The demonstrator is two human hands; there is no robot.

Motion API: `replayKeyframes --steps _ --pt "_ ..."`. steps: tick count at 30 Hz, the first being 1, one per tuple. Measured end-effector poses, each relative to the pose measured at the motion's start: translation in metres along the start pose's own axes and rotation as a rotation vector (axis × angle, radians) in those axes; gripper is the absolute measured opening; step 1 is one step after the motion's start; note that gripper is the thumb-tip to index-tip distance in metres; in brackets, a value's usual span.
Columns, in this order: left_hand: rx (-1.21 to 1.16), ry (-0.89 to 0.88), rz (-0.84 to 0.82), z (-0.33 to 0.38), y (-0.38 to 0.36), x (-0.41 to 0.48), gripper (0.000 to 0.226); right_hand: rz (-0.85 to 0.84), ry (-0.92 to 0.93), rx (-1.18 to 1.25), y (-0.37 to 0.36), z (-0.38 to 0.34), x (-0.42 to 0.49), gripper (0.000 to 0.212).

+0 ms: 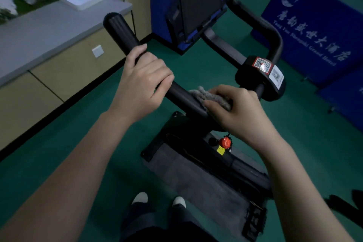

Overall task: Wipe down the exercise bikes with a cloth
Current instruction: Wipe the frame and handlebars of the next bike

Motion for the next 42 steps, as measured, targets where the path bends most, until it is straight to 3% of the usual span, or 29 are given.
replayKeyframes --steps 3,5,10,13,22,25,33,40,42 --pt "-0.005 -0.027 0.001 0.001 0.0 0.0 0.036 0.243 0.008 -0.06 0.011 -0.006 -0.022 0.009" --pt "-0.014 -0.041 0.002 0.0 -0.001 0.0 0.036 0.503 -0.032 -0.099 0.021 -0.007 -0.05 0.011" --pt "-0.034 -0.058 0.014 -0.001 -0.001 0.0 0.037 1.213 -0.331 -0.057 0.006 -0.004 -0.139 0.011" --pt "-0.014 -0.077 0.028 -0.001 -0.001 -0.001 0.039 1.383 -0.489 0.127 -0.028 0.0 -0.138 0.008" --pt "-0.006 -0.12 0.066 -0.001 -0.003 -0.001 0.039 1.578 -0.582 0.243 -0.091 -0.027 -0.1 0.016" --pt "0.013 -0.139 0.057 -0.001 -0.004 -0.001 0.04 1.57 -0.556 0.31 -0.108 -0.034 -0.079 0.01" --pt "0.038 -0.198 0.028 -0.003 -0.003 -0.001 0.042 1.522 -0.596 0.448 -0.124 -0.033 -0.062 0.018" --pt "0.039 -0.188 0.029 -0.002 -0.004 -0.001 0.041 1.421 -0.657 1.06 -0.159 -0.016 -0.054 0.022" --pt "0.036 -0.19 0.027 -0.002 -0.004 -0.001 0.041 1.353 -0.607 1.159 -0.157 -0.016 -0.043 0.009"
Point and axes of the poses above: each hand's wrist, its own x-axis towards the middle knuckle, its own y-axis out of the back of the hand, z = x × y, the point moved 9 cm from there along x, towards the middle knuckle, and after that the axes turned 14 degrees about y, right-handed, at the moved point
